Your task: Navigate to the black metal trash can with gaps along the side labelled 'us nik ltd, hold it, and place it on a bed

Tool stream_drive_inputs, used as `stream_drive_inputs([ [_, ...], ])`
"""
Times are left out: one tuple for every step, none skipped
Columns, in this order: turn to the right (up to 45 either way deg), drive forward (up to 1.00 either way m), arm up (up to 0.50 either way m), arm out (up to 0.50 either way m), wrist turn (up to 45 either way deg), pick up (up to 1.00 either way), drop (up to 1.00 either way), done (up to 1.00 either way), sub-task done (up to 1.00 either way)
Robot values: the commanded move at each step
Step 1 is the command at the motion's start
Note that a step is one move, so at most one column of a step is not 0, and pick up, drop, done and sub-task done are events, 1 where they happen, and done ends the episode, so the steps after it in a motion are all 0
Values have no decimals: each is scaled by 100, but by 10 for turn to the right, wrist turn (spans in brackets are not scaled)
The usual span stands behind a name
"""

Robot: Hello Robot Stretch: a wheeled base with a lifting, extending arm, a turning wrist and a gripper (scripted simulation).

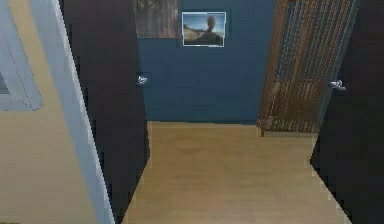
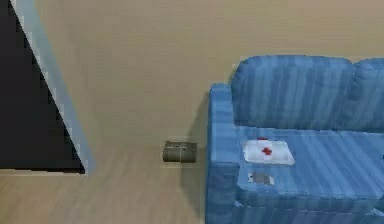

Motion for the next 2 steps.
stream_drive_inputs([
  [0,100,0,0,0,0,0,0,0],
  [-30,0,0,0,0,0,0,0,0],
])
